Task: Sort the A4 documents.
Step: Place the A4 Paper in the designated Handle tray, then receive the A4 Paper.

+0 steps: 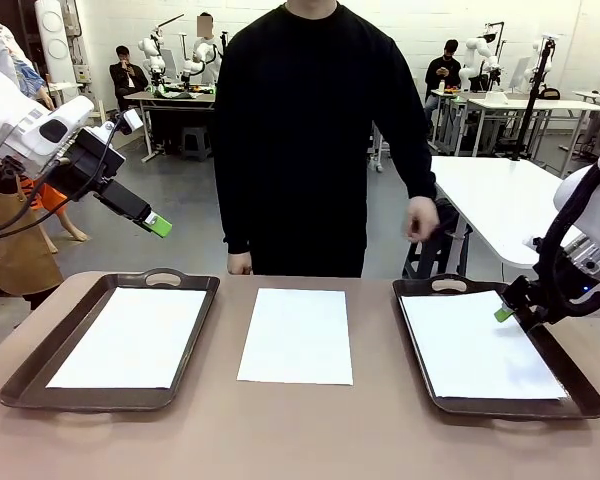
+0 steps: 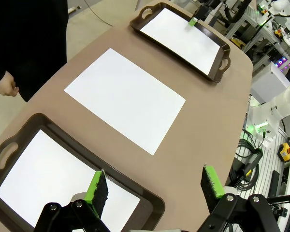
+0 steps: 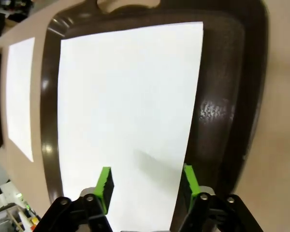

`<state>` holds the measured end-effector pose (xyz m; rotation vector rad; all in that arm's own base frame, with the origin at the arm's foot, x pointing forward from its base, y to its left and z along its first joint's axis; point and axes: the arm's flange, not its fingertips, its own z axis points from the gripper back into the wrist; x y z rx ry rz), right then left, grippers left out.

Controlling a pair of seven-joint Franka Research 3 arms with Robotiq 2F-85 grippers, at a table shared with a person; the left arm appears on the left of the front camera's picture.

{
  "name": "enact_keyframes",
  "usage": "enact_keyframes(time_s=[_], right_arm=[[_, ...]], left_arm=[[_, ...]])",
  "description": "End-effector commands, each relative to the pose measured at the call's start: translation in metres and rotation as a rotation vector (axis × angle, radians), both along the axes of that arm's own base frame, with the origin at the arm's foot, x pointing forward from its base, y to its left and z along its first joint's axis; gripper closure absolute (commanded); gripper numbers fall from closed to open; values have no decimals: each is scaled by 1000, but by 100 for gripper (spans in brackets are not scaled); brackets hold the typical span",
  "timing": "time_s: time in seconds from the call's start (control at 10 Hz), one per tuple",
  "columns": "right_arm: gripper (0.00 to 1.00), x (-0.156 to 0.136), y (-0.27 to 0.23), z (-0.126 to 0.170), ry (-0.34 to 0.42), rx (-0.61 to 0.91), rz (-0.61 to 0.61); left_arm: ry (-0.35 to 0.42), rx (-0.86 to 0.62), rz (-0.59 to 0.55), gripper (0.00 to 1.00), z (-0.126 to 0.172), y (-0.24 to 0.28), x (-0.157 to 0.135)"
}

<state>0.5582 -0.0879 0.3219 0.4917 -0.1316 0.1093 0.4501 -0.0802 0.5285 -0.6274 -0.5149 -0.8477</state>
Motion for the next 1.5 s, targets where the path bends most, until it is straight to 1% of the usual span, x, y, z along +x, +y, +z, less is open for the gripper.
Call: enact_keyframes(time_s=[0.0, 0.1, 0.2, 0.4, 0.5, 1.4], right_arm=[[6, -9, -2, 9, -1, -49, -42], [1, -10, -3, 12, -3, -51, -45], [0, -10, -5, 16, -7, -52, -46], [0, -9, -4, 22, -8, -43, -51], [0, -4, -8, 18, -26, -25, -27], [0, -4, -8, 18, -26, -25, -27]], left_arm=[[1, -6, -3, 0, 0, 1, -1], [1, -6, -3, 0, 0, 1, -1], [1, -6, -3, 0, 0, 1, -1], [1, -6, -3, 0, 0, 1, -1], [1, -6, -3, 0, 0, 1, -1], [1, -6, -3, 0, 0, 1, -1]])
